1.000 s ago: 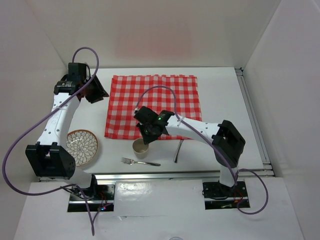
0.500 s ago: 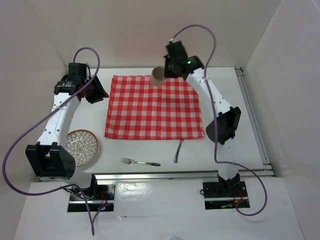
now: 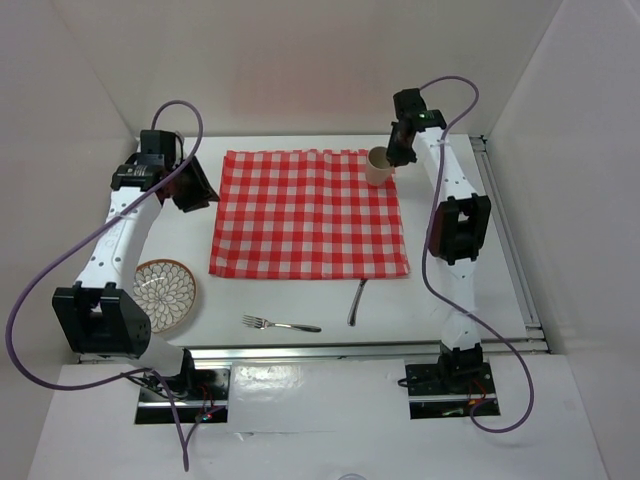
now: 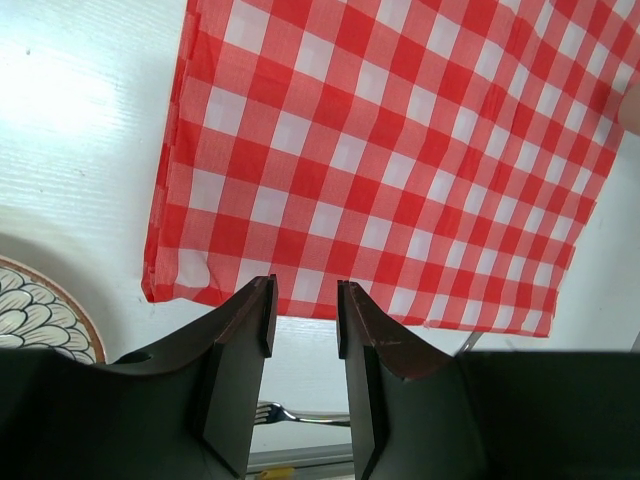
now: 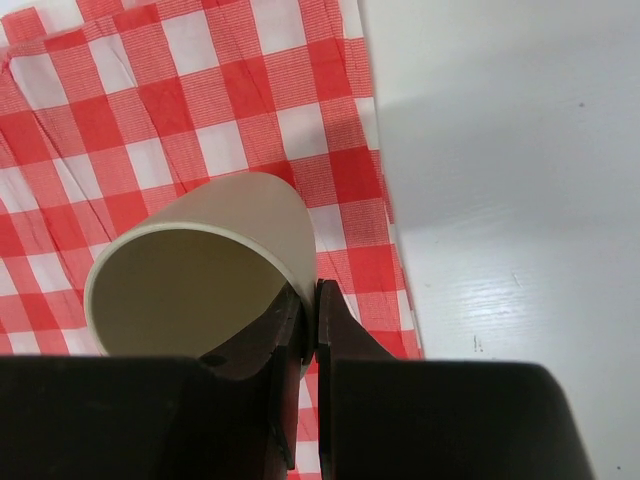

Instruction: Set the dinner table for one person

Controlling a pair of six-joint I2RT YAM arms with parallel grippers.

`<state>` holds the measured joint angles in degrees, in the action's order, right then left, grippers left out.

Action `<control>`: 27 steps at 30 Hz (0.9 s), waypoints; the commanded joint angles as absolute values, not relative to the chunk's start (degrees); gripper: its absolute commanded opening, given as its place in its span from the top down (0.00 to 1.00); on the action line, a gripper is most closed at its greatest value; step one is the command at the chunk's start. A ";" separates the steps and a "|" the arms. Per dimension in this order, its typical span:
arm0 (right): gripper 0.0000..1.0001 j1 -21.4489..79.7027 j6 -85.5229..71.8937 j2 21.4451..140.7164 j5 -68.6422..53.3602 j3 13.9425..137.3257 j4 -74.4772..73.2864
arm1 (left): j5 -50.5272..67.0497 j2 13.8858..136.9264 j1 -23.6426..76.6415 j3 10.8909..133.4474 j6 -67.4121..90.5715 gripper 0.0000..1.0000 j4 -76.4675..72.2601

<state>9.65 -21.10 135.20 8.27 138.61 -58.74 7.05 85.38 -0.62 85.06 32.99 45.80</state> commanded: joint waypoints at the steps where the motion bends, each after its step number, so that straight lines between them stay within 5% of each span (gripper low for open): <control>1: 1.00 8.18 -20.83 136.31 6.51 142.21 -57.84 | 8.61 85.87 -0.88 84.55 31.90 0.53 45.26; 27: 1.00 7.56 -18.54 144.49 5.80 146.34 -51.94 | 8.61 88.50 -0.88 84.02 31.38 0.53 44.74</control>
